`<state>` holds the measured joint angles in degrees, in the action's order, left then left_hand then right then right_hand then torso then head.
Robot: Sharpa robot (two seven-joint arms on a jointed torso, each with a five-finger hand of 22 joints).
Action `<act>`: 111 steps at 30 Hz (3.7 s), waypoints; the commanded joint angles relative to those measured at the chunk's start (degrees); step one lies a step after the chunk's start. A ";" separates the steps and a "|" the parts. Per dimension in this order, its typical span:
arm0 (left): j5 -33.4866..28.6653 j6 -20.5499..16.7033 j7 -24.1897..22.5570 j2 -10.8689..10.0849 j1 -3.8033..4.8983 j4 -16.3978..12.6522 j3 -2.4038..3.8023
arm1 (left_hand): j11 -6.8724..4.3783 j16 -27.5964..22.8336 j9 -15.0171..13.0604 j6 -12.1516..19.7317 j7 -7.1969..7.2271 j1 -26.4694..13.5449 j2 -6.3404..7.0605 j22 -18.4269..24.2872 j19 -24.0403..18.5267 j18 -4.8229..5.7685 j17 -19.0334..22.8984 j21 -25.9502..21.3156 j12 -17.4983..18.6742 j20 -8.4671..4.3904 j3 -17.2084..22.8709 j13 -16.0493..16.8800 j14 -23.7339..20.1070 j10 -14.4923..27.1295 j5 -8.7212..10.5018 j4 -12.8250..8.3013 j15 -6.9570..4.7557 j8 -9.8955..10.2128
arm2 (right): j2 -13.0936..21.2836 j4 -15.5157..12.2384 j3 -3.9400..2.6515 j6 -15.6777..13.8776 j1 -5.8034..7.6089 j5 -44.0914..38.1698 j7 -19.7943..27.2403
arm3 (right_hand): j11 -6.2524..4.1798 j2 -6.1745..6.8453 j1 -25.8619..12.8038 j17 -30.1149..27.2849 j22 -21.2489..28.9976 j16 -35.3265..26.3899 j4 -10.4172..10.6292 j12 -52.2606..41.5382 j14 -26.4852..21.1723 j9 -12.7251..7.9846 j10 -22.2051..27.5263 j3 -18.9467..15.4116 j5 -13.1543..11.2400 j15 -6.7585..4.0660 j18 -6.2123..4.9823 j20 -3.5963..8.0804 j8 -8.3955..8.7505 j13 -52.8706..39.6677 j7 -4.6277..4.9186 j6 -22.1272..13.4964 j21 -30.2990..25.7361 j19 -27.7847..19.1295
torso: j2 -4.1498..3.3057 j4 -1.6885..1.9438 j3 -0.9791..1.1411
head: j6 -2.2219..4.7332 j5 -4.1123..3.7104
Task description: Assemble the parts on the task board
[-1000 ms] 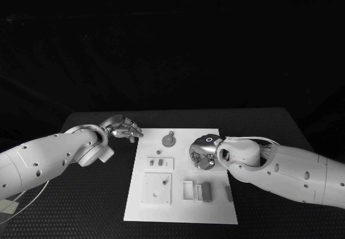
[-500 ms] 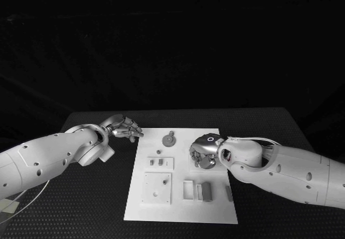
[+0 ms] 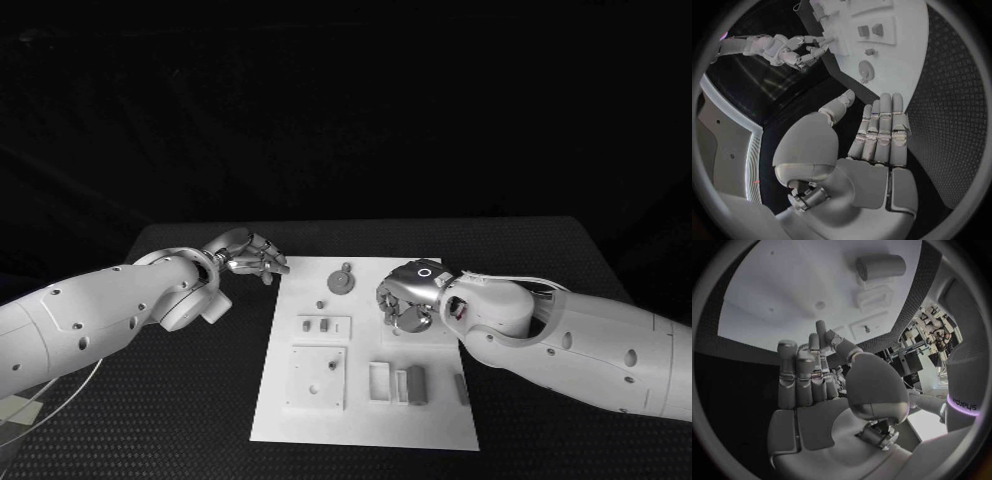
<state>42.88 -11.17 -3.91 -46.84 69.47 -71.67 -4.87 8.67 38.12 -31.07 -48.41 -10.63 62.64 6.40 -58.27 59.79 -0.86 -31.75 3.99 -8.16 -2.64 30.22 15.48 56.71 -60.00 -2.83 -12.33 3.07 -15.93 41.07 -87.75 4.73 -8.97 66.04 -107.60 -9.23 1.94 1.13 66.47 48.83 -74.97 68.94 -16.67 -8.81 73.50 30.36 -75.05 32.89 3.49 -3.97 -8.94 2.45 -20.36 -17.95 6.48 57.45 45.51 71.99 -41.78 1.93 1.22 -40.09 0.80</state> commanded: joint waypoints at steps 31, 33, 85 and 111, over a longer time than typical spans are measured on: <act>-0.10 0.09 0.01 1.16 0.13 0.24 0.05 | 0.01 -0.55 0.08 0.15 0.03 -0.39 -0.23 0.09 0.30 -1.08 -0.32 0.05 -0.24 0.09 -0.04 -0.13 0.35 0.52 -0.14 0.41 0.03 -0.04 | -13.10 -3.09 1.55 0.20 -0.88 3.05 1.83 | 0.02 -0.33 0.40 0.14 -1.21 0.08 -0.06 -0.16 0.04 1.75 -0.46 0.15 0.15 -0.47 -6.06 0.06 -0.33 -0.31 0.16 0.27 0.40 0.29 | -0.04 0.20 -0.19 | -1.12 5.29; -0.10 0.09 0.04 1.19 0.15 0.27 0.05 | 0.01 -0.58 0.08 0.15 0.03 -0.42 -0.26 0.09 0.30 -1.07 -0.35 0.05 -0.25 0.09 -0.05 -0.14 0.35 0.52 -0.14 0.45 0.03 -0.05 | -13.55 -2.62 1.97 0.46 -1.10 3.05 1.86 | 0.02 -0.36 0.40 0.14 -1.21 0.07 -0.06 -0.15 0.03 1.76 -0.45 0.16 0.15 -0.47 -6.06 0.06 -0.32 -0.33 0.17 0.25 0.39 0.27 | -0.06 0.24 -0.19 | -1.19 5.45; -0.10 0.31 0.01 1.56 0.24 0.39 0.05 | 0.02 -0.89 0.11 0.19 0.02 -0.52 -0.40 0.13 0.29 -1.07 -0.76 0.05 -0.33 0.10 -0.12 -0.24 0.43 0.56 -0.14 0.66 0.03 -0.06 | -15.72 2.99 5.56 3.10 -3.45 3.13 3.76 | 0.05 -0.40 0.41 0.21 -1.17 -0.07 -0.11 0.10 -0.11 1.96 -0.34 0.20 0.14 -0.45 -6.06 0.09 -0.21 -0.61 0.20 0.10 0.37 0.06 | 0.01 0.03 -0.07 | -2.71 6.66; -0.10 0.24 0.07 1.39 0.24 0.39 0.05 | 0.02 -1.04 0.13 0.21 0.02 -0.54 -0.40 0.15 0.28 -1.07 -0.95 0.05 -0.36 0.09 -0.15 -0.29 0.46 0.59 -0.14 0.72 0.03 -0.07 | -16.36 3.82 5.80 3.11 -3.60 4.68 4.80 | 1.05 3.96 -2.21 0.32 -1.00 -0.36 0.61 1.82 -0.36 1.65 1.98 -0.74 0.15 0.52 -6.06 -0.14 1.37 -0.70 0.98 -2.03 0.14 -0.25 | 0.02 0.03 -0.12 | -2.49 6.55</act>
<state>42.87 -11.20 -3.54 -45.48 69.61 -71.17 -4.87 8.89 37.27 -31.03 -48.41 -10.63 62.45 6.21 -58.21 59.79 -0.86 -32.60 3.99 -8.16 -2.64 30.10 15.24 56.71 -59.78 -2.83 -11.90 3.07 -15.93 24.68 -84.00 10.42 -6.70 62.59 -103.64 -5.21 2.96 3.95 64.86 49.07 -74.97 68.93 -16.27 -7.07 73.06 32.55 -73.34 32.19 3.33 -3.76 -9.34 2.21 -19.31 -18.70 7.46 55.81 45.70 71.96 -41.76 1.93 1.12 -42.57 7.34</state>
